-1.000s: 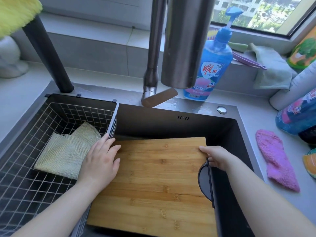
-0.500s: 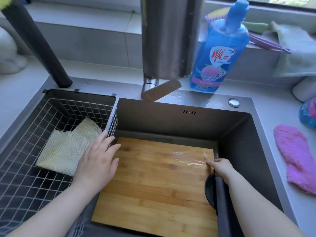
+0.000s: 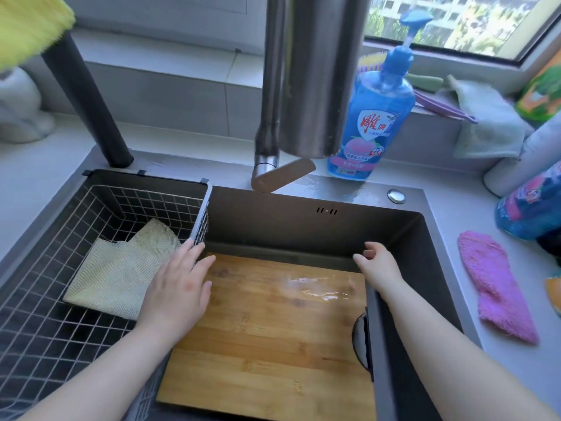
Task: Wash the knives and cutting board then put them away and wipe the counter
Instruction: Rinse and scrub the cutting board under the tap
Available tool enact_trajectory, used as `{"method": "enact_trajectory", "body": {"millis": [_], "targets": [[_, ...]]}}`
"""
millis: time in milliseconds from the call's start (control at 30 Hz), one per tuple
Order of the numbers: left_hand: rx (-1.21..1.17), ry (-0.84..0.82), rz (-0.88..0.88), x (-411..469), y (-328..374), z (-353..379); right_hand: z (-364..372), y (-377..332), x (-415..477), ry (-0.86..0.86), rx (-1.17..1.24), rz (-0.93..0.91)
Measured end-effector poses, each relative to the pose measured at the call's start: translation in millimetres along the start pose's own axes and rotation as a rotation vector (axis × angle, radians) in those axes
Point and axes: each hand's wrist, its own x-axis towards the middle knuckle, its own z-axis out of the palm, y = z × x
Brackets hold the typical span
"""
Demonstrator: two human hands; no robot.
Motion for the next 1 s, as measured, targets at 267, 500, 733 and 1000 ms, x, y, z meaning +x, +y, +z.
{"method": "enact_trajectory", "body": {"millis": [267, 500, 733, 1000], "targets": [[-0.217, -0.088, -0.209, -9.8, 7.1, -17.2, -5.0, -143.8, -31.4, 0.140, -0.016, -0.522], [-0.186, -0.174, -0.203, -7.5, 5.7, -20.8, -6.4, -159.7, -24.7, 0.055, -0.245, -0.518], [-0.224, -0.180, -0.192, -7.3, 4.4, -22.7, -2.1, -153.9, -21.6, 0.060, -0.231, -0.521], [-0.242, -0.186, -0.185, -7.5, 3.7, -23.1, 3.8, -151.1, -9.8, 0.108, -0.260, -0.511]]}}
